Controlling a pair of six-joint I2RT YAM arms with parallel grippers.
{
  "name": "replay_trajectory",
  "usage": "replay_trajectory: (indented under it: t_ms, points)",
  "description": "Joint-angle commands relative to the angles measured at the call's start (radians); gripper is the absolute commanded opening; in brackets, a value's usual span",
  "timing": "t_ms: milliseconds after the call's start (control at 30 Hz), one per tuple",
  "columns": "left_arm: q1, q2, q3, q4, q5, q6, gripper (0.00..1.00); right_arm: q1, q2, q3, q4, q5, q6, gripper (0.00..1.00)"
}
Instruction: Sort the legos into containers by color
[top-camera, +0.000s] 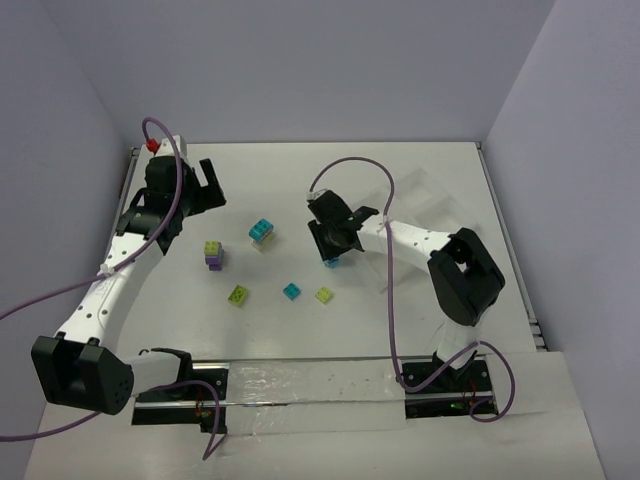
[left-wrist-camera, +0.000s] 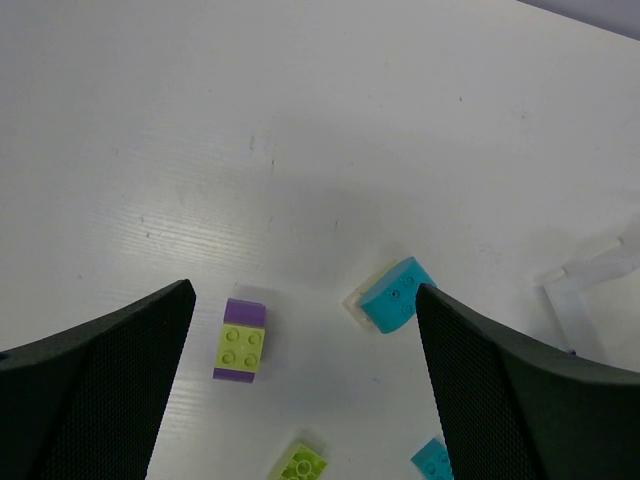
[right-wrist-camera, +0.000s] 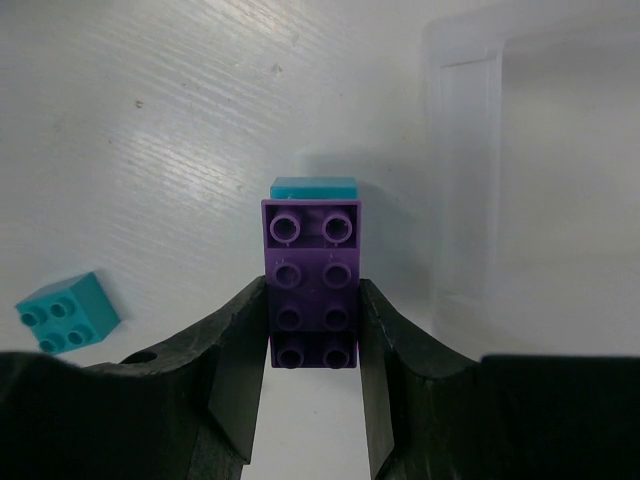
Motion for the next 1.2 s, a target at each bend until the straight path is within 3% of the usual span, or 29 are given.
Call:
replay_trajectory:
  t_ms: [0,133,300,567,733,1167]
  points:
    - [-0.007,-0.013,0.027,0.011,0.127,0.019,0.99,0.007,-0.098,0.094,-0.018,-0.054,0.009,0.00]
    - [-0.007,0.022,0.090,0.013,0.451,0.042,0.98,-0.019,-0.179,0.119,-0.041,-0.209,-0.012,0.00]
    - [-0.007,0.034,0.085,0.112,0.979,0.037,0.97,-0.130,-0.297,0.082,0.017,-0.619,0.025,0.00]
    - [-0.007,0.106,0.085,0.183,1.377,0.029,0.97,-0.226,-0.376,0.004,0.155,-0.998,0.118,0.00]
    - [-0.019,0.112,0.065,0.263,1.404,-0.014,0.97,-0.229,-0.370,-0.008,0.209,-1.096,0.159,0.00]
    - [-0.087,0.184,0.074,0.184,1.447,0.067,0.93,-0.229,-0.356,-0.005,0.323,-1.174,0.240,0.00]
